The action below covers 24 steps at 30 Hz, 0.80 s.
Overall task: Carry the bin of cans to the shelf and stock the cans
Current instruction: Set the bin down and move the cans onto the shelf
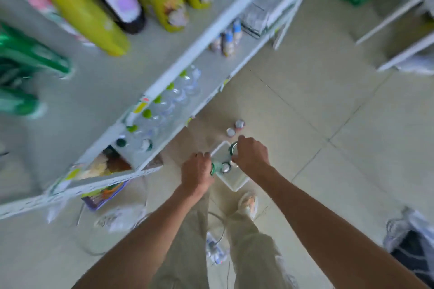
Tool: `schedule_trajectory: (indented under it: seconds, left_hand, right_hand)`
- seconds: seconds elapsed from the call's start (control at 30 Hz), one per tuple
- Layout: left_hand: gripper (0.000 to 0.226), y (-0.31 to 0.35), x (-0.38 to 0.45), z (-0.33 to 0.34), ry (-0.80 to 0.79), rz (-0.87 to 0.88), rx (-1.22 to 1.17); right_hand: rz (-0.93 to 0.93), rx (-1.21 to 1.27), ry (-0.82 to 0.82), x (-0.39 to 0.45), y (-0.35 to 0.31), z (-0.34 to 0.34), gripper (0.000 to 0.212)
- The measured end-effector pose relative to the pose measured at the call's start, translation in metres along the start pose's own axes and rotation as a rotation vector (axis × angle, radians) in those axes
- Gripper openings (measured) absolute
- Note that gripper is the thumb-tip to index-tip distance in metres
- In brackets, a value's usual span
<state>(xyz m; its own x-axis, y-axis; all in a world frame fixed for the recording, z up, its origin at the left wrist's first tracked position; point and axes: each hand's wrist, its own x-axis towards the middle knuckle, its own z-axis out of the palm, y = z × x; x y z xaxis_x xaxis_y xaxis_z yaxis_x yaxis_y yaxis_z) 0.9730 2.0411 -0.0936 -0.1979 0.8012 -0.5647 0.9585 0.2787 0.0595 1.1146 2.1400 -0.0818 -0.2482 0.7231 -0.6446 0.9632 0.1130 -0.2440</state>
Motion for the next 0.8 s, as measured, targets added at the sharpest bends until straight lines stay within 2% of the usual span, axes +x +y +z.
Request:
schedule_trajectory:
  seconds: [0.2,0.4,0.5,0.63,0.8]
  left_hand:
    - [0.048,-0.011,-0.088,-0.118,0.103,-0.195,-0.177]
    - [0.048,-0.058,-0.143,-0.193,0.38,-0.304,-0.282]
    - [0.053,-0.089,-0.156,-0.221,0.396,-0.39,-0.271]
    - [0.052,-0.143,-0.17,-0.25,0.461,-0.48,-0.349]
    - [0.048,-0.203,-0.177,-0.262,0.551,-0.579,-0.431]
  right_hand:
    - [-0.221,-0.137,0.081,-0.068,-0.099,-0.131,0.048]
    - [-0.445,-0.286,0.165,-0.098,-0.2,-0.211,0.058]
    - [-0.541,-0.348,0.213,-0.104,-0.251,-0.229,0.062]
    - [-0.66,-0.405,0.259,-0.104,-0.319,-0.234,0.056]
    - [-0.695,-0.433,0.217,-0.091,-0.383,-0.219,0.065]
